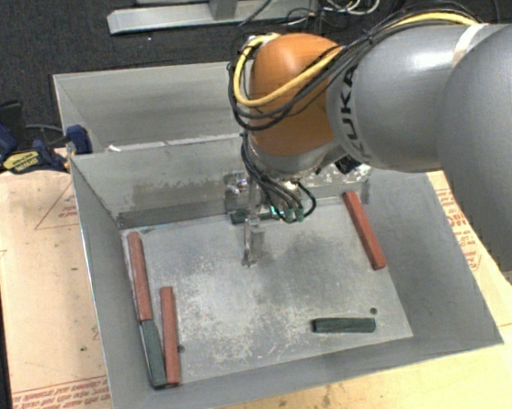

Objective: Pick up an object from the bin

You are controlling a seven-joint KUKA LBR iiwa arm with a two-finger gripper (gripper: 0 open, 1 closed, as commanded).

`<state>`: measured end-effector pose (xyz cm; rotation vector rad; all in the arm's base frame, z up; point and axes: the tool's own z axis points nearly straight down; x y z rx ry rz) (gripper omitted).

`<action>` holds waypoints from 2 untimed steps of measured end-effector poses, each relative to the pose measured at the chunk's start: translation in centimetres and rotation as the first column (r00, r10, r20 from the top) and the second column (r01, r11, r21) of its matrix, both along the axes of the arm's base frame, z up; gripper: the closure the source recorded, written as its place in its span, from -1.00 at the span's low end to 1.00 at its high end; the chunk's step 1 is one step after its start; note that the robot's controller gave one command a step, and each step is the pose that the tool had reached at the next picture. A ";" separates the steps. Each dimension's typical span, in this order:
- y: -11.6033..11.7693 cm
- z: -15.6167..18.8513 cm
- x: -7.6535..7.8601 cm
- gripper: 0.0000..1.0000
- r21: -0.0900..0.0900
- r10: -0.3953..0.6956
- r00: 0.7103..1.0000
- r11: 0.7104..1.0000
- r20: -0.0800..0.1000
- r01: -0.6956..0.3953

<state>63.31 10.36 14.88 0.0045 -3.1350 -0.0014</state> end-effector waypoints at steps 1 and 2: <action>8.2 2.3 0.9 -1.00 0.002 0.311 0.950 0.950 0.013 -0.311; -1.5 -3.7 -3.1 -1.00 -0.001 0.647 0.763 0.763 0.004 -0.647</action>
Offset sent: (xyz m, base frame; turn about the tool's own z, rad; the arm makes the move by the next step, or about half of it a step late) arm 0.0086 0.0791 0.0215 -0.3147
